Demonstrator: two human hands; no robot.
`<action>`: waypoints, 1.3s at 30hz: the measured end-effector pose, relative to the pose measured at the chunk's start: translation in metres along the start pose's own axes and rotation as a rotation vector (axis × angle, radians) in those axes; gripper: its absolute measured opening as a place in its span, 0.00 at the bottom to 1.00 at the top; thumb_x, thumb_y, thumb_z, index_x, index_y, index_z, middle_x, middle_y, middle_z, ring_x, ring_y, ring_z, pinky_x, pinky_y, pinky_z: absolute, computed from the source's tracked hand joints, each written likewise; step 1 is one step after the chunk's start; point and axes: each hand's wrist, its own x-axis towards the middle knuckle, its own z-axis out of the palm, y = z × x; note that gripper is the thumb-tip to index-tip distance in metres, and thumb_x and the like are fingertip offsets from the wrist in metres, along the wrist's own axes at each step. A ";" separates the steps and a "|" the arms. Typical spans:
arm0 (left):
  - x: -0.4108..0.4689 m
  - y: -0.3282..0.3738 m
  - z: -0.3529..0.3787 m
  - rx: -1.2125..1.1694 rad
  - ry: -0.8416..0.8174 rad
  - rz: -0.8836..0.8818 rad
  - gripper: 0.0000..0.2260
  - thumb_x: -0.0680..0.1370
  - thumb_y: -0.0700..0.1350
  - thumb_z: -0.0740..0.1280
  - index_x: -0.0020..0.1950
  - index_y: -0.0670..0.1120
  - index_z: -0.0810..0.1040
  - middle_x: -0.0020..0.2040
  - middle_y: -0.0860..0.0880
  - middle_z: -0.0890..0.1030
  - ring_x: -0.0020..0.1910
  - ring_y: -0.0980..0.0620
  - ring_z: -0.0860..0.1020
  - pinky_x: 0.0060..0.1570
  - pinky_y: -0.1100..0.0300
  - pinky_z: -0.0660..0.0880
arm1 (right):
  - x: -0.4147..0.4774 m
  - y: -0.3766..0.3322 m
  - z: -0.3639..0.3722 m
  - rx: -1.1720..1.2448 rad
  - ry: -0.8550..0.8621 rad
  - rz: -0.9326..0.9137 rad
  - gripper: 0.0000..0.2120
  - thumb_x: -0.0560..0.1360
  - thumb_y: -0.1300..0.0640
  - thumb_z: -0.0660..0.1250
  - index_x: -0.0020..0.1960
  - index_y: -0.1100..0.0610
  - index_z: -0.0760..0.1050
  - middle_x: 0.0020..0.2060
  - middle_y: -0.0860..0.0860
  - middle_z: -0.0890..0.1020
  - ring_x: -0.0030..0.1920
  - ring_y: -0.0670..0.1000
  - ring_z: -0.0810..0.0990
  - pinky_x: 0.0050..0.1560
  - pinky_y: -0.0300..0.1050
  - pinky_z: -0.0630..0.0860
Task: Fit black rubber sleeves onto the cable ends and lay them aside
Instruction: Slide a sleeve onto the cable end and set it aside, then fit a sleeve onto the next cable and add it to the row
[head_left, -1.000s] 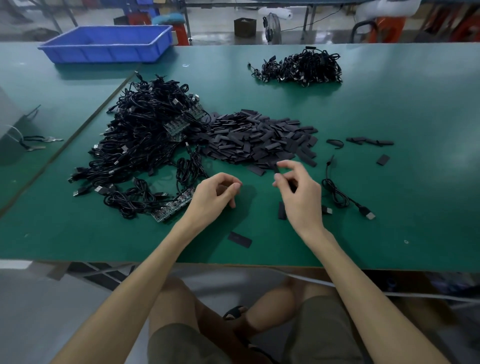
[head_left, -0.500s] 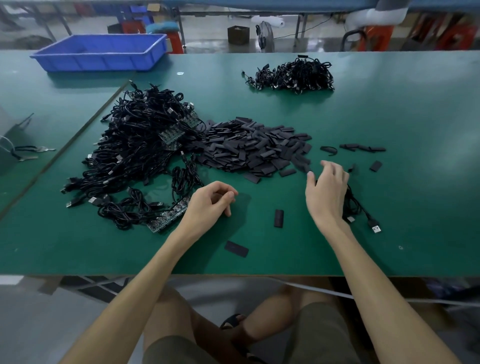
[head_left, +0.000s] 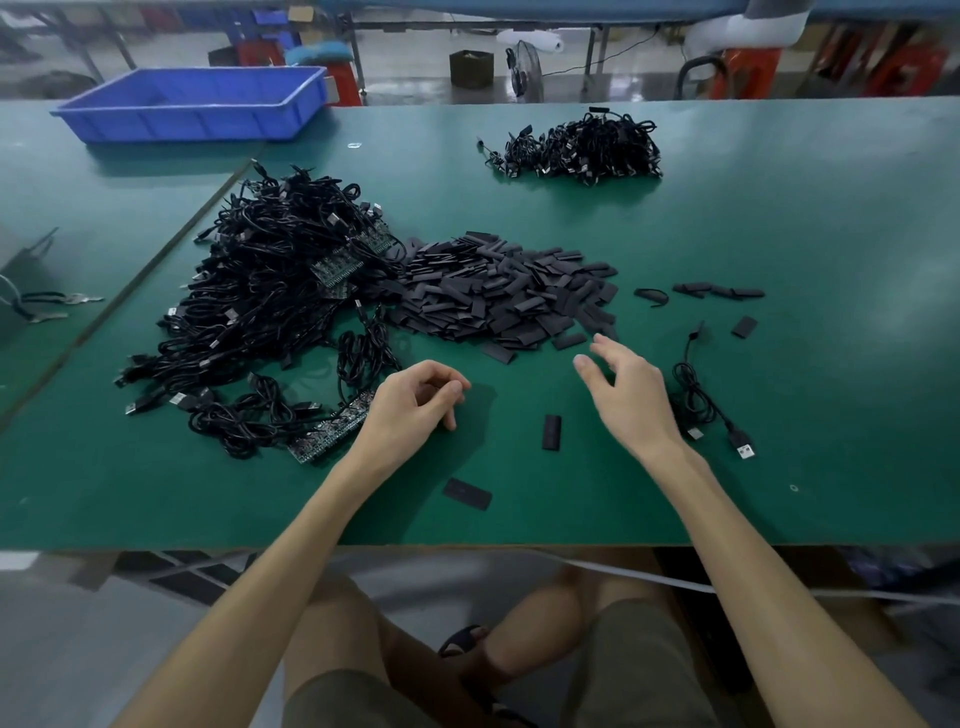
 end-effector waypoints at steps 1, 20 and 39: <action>0.000 0.000 0.000 -0.001 0.001 -0.001 0.04 0.83 0.40 0.67 0.52 0.45 0.82 0.40 0.50 0.84 0.35 0.51 0.82 0.38 0.68 0.73 | 0.001 0.004 -0.005 -0.001 0.014 0.012 0.24 0.85 0.49 0.64 0.76 0.62 0.71 0.77 0.53 0.71 0.78 0.54 0.68 0.79 0.55 0.63; -0.039 0.007 -0.030 0.903 0.286 0.061 0.14 0.79 0.44 0.70 0.62 0.41 0.75 0.57 0.44 0.74 0.55 0.43 0.74 0.58 0.49 0.70 | -0.018 -0.009 0.004 0.040 -0.149 -0.165 0.19 0.81 0.54 0.70 0.72 0.55 0.77 0.74 0.47 0.74 0.76 0.47 0.69 0.78 0.50 0.63; -0.042 0.019 -0.047 0.525 0.096 0.023 0.06 0.83 0.45 0.66 0.53 0.47 0.82 0.42 0.51 0.84 0.40 0.50 0.80 0.45 0.49 0.78 | -0.041 -0.085 0.084 0.162 -0.312 -0.348 0.14 0.78 0.60 0.74 0.63 0.55 0.81 0.53 0.50 0.82 0.54 0.49 0.81 0.61 0.46 0.78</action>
